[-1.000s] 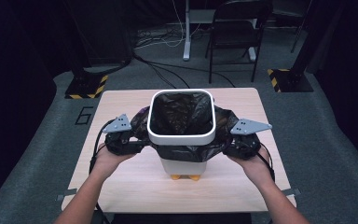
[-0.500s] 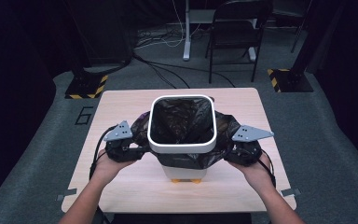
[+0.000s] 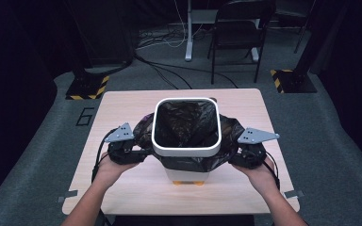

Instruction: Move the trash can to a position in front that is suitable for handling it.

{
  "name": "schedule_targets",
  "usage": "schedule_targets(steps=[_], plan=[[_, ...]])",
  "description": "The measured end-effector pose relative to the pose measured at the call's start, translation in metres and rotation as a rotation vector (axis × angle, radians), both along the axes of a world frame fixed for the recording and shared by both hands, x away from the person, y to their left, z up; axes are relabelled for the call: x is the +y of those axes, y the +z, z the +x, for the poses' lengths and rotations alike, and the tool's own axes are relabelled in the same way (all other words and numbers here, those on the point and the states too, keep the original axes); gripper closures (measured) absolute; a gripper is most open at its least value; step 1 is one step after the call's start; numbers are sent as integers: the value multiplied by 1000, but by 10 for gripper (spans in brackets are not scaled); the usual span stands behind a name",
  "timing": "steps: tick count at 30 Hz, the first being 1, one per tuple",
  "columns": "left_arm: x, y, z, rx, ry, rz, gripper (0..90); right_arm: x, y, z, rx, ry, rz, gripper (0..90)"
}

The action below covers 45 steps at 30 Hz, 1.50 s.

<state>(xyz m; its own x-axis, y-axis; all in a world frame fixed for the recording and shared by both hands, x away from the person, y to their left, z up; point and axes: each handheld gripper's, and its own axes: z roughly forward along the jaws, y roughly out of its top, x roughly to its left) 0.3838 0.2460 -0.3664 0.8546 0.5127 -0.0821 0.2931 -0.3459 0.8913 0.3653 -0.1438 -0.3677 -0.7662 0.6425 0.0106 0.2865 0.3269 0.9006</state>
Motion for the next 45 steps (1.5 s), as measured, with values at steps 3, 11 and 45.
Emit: schedule_targets(steps=[3, 11, 45], plan=[[3, -2, 3, 32, -9, -35, 546, -1, 0, 0, 8, 1, 5, 566], [6, -5, 3, 35, -12, -30, 451, -7, 0, -2, 22, -3, -1, 506], [37, -9, -12, 30, 0, -38, 381, -23, -7, -14, 47, 17, 20, 464]])
